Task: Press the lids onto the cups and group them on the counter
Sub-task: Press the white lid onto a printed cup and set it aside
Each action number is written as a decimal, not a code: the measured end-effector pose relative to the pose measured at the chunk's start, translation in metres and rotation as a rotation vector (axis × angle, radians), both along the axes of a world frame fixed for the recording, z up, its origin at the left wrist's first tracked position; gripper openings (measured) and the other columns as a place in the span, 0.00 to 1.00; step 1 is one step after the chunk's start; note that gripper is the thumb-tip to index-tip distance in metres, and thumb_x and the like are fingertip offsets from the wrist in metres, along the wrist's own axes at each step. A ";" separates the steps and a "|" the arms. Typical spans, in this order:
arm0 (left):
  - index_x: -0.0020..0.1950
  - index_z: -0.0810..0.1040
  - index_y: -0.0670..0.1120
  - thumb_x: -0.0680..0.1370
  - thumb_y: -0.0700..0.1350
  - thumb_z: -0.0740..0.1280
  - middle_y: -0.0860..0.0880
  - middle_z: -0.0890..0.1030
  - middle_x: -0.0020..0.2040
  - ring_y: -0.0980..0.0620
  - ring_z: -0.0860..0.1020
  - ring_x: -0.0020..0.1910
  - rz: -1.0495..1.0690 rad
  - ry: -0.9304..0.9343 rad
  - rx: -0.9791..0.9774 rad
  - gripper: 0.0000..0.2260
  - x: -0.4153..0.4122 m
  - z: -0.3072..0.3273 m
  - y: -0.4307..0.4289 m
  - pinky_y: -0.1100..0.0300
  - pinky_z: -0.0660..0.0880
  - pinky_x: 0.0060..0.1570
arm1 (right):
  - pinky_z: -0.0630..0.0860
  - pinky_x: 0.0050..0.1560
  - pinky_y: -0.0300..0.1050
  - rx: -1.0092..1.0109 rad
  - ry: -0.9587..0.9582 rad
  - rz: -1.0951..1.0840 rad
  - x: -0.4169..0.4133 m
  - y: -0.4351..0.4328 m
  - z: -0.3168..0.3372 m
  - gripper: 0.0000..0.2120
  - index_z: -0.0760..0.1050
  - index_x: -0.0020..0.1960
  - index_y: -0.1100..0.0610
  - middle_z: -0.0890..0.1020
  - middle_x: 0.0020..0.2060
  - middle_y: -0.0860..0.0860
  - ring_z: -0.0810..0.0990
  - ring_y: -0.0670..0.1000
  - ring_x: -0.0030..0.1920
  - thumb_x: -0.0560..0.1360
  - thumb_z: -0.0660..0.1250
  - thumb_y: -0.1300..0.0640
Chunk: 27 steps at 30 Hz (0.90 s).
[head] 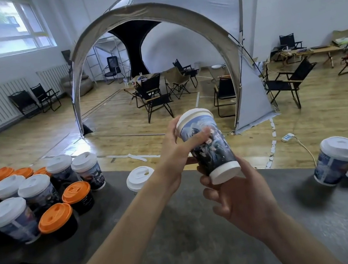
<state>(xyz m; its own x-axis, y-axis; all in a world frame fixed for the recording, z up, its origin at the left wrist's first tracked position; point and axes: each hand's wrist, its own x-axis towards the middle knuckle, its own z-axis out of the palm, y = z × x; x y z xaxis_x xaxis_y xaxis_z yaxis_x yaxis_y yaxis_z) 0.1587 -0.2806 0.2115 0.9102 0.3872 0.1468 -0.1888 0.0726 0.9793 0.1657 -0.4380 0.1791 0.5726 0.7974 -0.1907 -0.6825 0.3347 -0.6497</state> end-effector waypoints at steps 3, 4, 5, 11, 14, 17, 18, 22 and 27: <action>0.68 0.72 0.52 0.70 0.47 0.80 0.47 0.82 0.58 0.52 0.86 0.49 0.065 -0.009 0.100 0.29 0.002 -0.002 -0.005 0.61 0.80 0.38 | 0.68 0.24 0.39 -0.077 -0.063 -0.044 -0.002 0.001 -0.004 0.32 0.79 0.65 0.58 0.79 0.41 0.56 0.77 0.52 0.32 0.78 0.55 0.33; 0.67 0.72 0.53 0.69 0.49 0.81 0.49 0.82 0.57 0.52 0.85 0.50 0.066 -0.007 0.119 0.30 0.003 -0.002 -0.005 0.61 0.80 0.38 | 0.68 0.23 0.39 -0.075 -0.049 -0.055 -0.003 0.001 -0.004 0.33 0.78 0.65 0.59 0.79 0.41 0.56 0.77 0.52 0.32 0.78 0.56 0.33; 0.67 0.72 0.54 0.68 0.52 0.80 0.50 0.82 0.57 0.52 0.85 0.51 0.048 0.001 0.126 0.31 0.003 -0.001 -0.004 0.61 0.80 0.38 | 0.67 0.23 0.38 -0.056 -0.020 -0.059 -0.004 0.001 -0.005 0.33 0.78 0.65 0.60 0.79 0.40 0.55 0.76 0.51 0.31 0.78 0.56 0.34; 0.69 0.70 0.53 0.68 0.49 0.81 0.49 0.80 0.61 0.50 0.85 0.53 -0.002 -0.022 0.094 0.33 -0.001 -0.013 -0.001 0.57 0.81 0.42 | 0.70 0.19 0.36 0.109 0.150 -0.029 -0.001 -0.001 -0.008 0.32 0.76 0.61 0.63 0.77 0.38 0.55 0.77 0.48 0.30 0.78 0.58 0.34; 0.66 0.71 0.50 0.71 0.57 0.77 0.47 0.80 0.61 0.49 0.83 0.57 0.075 -0.023 0.087 0.28 0.000 -0.026 0.000 0.52 0.83 0.51 | 0.79 0.27 0.41 -0.077 -0.065 -0.296 0.013 -0.006 -0.010 0.25 0.77 0.63 0.57 0.84 0.45 0.57 0.84 0.52 0.37 0.76 0.66 0.40; 0.66 0.75 0.45 0.78 0.68 0.60 0.44 0.82 0.59 0.48 0.83 0.56 0.114 0.065 -0.028 0.30 -0.001 -0.046 -0.002 0.51 0.81 0.54 | 0.83 0.37 0.48 -0.227 -0.411 -0.626 0.028 -0.016 -0.008 0.26 0.74 0.62 0.57 0.84 0.55 0.57 0.87 0.57 0.50 0.70 0.73 0.44; 0.65 0.77 0.43 0.79 0.69 0.56 0.44 0.84 0.58 0.48 0.84 0.55 0.092 0.106 -0.078 0.32 -0.002 -0.052 -0.005 0.51 0.81 0.53 | 0.84 0.40 0.46 -0.250 -0.499 -0.695 0.031 -0.018 -0.007 0.25 0.74 0.61 0.56 0.83 0.55 0.56 0.86 0.56 0.53 0.69 0.74 0.45; 0.68 0.77 0.40 0.80 0.71 0.47 0.37 0.82 0.63 0.39 0.81 0.62 -0.088 0.255 -0.558 0.40 0.006 -0.084 -0.008 0.41 0.75 0.66 | 0.81 0.46 0.38 -0.382 -0.974 -0.807 0.031 -0.006 -0.010 0.25 0.74 0.61 0.49 0.80 0.56 0.49 0.82 0.50 0.56 0.70 0.78 0.40; 0.76 0.69 0.40 0.80 0.71 0.49 0.34 0.76 0.70 0.36 0.78 0.66 -0.308 0.156 -0.930 0.40 0.003 -0.092 0.002 0.42 0.73 0.63 | 0.77 0.57 0.42 -0.531 -1.376 -0.792 0.019 0.019 -0.013 0.31 0.73 0.67 0.52 0.77 0.58 0.44 0.77 0.44 0.60 0.68 0.75 0.41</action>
